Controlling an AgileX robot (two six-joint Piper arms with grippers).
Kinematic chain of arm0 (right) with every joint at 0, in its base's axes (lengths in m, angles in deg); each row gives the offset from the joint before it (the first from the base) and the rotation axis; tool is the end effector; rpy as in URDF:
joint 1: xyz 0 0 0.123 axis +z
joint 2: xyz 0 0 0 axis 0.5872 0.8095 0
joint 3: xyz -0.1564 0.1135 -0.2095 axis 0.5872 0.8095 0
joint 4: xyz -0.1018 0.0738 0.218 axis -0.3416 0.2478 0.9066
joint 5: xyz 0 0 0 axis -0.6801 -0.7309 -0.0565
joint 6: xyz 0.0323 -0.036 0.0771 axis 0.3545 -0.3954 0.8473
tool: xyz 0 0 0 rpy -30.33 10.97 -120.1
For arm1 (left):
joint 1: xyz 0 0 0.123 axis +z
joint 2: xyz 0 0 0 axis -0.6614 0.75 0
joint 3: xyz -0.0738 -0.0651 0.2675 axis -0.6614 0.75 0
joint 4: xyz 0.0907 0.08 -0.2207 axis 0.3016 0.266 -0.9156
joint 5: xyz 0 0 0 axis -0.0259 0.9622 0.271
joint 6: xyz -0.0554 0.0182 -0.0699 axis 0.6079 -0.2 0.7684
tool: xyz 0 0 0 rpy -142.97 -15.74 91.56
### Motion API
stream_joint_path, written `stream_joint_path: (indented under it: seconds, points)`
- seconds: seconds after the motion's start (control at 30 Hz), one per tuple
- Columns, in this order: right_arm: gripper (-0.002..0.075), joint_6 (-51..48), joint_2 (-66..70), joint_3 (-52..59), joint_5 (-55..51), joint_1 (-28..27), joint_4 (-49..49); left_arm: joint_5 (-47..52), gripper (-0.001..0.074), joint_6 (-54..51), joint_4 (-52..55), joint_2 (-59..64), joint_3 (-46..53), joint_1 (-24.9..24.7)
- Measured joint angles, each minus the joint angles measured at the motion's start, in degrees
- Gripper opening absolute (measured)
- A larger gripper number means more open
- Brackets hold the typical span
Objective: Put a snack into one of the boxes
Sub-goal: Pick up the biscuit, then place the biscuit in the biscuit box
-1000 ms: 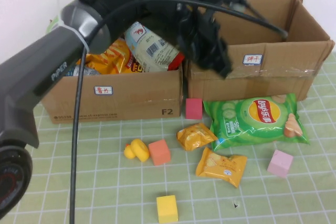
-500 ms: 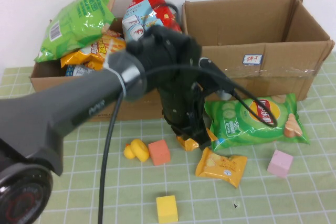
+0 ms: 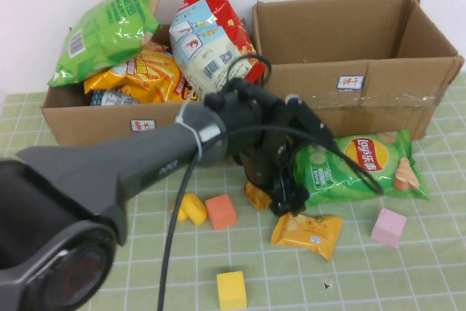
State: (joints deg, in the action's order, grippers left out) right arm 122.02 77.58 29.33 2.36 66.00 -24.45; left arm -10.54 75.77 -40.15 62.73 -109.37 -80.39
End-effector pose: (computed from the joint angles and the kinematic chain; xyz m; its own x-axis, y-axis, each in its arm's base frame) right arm 0.0719 -0.0039 0.2690 -0.5911 0.1276 -0.7964 0.1060 0.9911 0.0802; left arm 0.3715 -0.2974 0.1875 -0.5043 0.7580 -0.4136 0.7865 0.6009 0.1423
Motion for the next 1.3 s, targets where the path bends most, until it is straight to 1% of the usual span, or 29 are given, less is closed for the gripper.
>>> stream_joint_path:
  seconds: [0.17,0.23,0.27,0.3,0.4,0.5,0.53,0.83,0.97,1.13,1.3]
  points:
    - [0.0000,0.00,0.00,0.00,0.00,0.00,0.00,-0.26,0.0667,0.54,3.62,3.23,0.03,0.00]
    - [0.0000,0.00,0.00,0.00,0.00,0.00,0.00,-0.38,0.0645,0.95,4.23,3.37,0.03,0.00]
    - [0.0000,0.00,0.00,0.00,0.00,0.00,0.00,-0.38,0.0619,1.09,4.32,3.37,0.03,0.00]
    - [0.0000,0.00,0.00,0.00,0.03,0.00,0.00,-0.38,0.0591,1.17,4.32,3.39,0.03,0.00]
    - [0.0000,0.00,0.00,0.00,0.03,0.00,0.00,-0.38,0.0445,1.34,4.62,3.49,0.03,0.00]
    - [0.0000,0.00,0.00,0.00,0.03,0.00,0.00,0.35,0.0255,1.34,5.11,3.73,-0.08,0.00]
    - [0.0000,0.00,0.00,0.00,0.03,0.00,0.00,1.01,0.0232,1.34,5.13,3.84,-0.47,0.00]
    - [0.0000,0.00,0.00,0.27,0.03,0.00,0.00,15.37,0.0232,1.61,6.48,1.49,-5.81,0.00]
    - [0.0000,0.00,0.00,0.27,0.03,0.00,0.00,19.00,0.0232,1.61,6.59,-1.83,-6.65,0.00]
    - [0.0000,0.00,0.00,0.27,0.03,0.00,0.00,18.13,0.0232,1.61,5.63,-5.71,-6.74,0.00]
    - [0.0000,0.00,0.00,0.27,0.13,0.00,0.00,12.61,0.0232,1.84,2.90,-9.98,-6.74,0.00]
